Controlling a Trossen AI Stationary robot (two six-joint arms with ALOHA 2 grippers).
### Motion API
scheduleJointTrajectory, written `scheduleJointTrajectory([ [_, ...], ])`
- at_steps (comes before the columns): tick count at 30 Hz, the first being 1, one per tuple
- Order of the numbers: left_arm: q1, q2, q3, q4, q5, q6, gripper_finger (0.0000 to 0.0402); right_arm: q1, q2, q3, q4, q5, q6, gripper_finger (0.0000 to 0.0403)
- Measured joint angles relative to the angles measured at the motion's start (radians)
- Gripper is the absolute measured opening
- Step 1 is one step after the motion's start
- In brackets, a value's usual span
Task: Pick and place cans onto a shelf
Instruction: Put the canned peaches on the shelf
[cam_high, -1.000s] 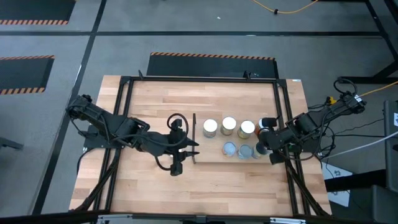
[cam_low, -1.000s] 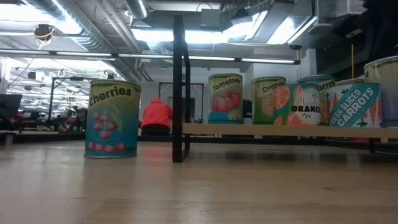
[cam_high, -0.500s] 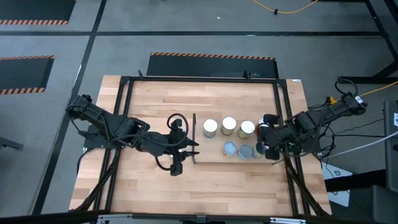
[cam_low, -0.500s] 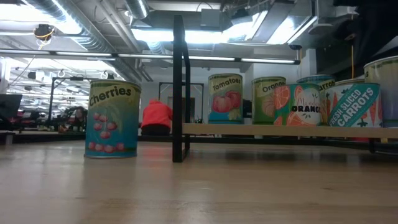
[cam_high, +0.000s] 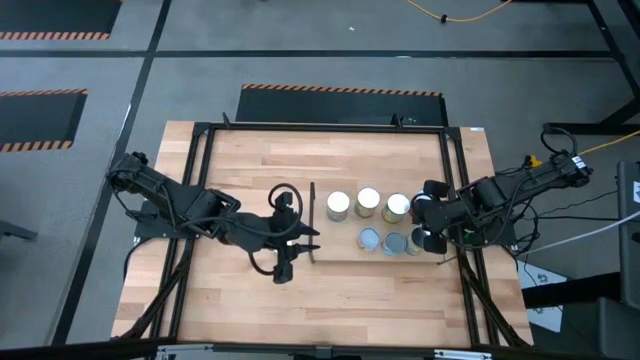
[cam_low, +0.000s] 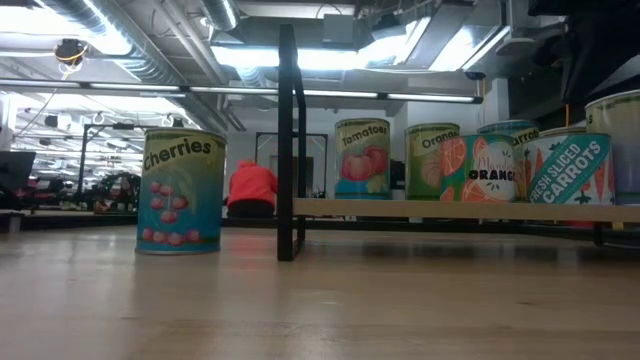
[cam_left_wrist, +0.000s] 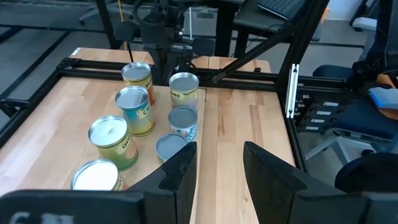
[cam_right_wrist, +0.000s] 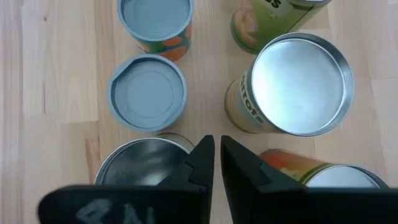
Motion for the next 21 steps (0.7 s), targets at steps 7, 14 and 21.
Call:
scheduleJointTrajectory([
  [7,0.0,0.0,0.0,0.0,0.0,0.0,0.0125,0.0,0.0,0.0,0.0,0.0,-0.001,0.0034],
  [14,0.0,0.0,0.0,0.0,0.0,0.001,0.0124,0.0,-0.005,0.002,-0.026,-0.032,-0.078,0.0037],
  [21,0.0,0.0,0.0,0.001,0.0,0.001,0.0124,-0.001,-0.009,0.002,-0.042,-0.047,-0.109,0.0105],
])
